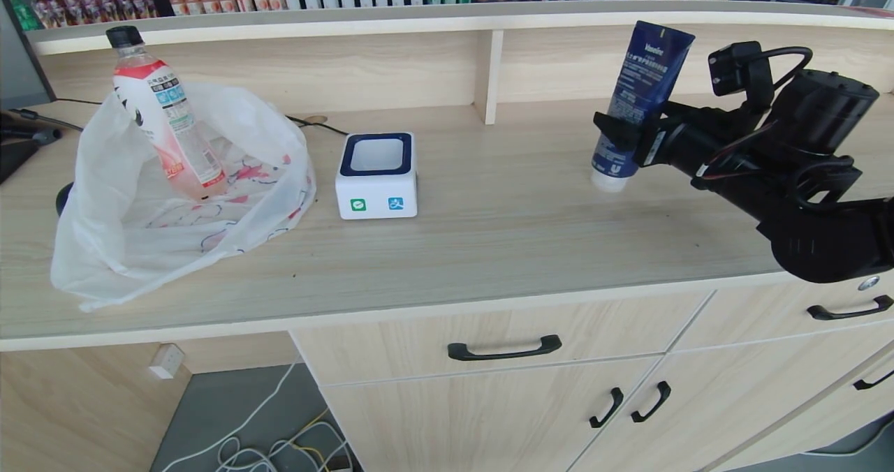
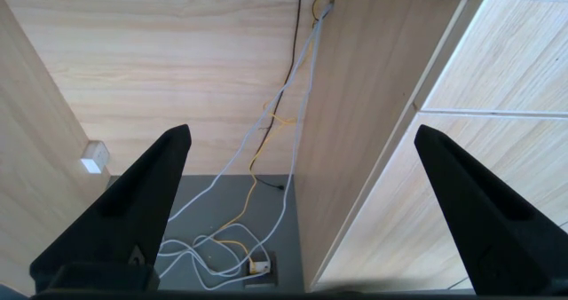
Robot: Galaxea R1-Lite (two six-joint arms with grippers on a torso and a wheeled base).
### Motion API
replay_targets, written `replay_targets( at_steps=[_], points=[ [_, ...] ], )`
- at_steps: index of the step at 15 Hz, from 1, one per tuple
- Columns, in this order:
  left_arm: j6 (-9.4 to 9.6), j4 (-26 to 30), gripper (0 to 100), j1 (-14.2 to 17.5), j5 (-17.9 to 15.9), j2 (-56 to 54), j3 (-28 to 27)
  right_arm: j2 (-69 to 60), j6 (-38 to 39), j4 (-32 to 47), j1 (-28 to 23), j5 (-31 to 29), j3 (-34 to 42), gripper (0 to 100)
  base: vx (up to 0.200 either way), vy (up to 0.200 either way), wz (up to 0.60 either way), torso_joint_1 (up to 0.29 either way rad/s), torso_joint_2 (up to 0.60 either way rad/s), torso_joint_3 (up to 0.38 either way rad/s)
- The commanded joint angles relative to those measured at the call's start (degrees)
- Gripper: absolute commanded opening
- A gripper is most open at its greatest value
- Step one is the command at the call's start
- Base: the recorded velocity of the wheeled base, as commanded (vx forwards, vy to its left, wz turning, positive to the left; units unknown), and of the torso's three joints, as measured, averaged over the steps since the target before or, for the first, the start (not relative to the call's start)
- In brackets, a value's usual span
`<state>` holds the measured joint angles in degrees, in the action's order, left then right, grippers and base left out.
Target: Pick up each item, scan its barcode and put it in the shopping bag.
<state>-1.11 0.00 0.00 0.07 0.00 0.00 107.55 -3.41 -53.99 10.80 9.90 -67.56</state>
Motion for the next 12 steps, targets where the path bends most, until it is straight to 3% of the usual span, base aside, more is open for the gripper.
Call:
replay_targets(
  at_steps=[1,12],
  points=[
    [-0.03,0.00,100,0.00,0.01,0.00,0.00,0.65,-0.01,-0.06,0.01,0.03,-0.03,100,0.000,0.000,0.00,0.000,0.00,0.000],
    [-0.03,0.00,100,0.00,0.01,0.09,0.00,2.05,0.16,-0.06,0.01,0.82,-1.26,100,0.000,0.000,0.00,0.000,0.00,0.000]
  ],
)
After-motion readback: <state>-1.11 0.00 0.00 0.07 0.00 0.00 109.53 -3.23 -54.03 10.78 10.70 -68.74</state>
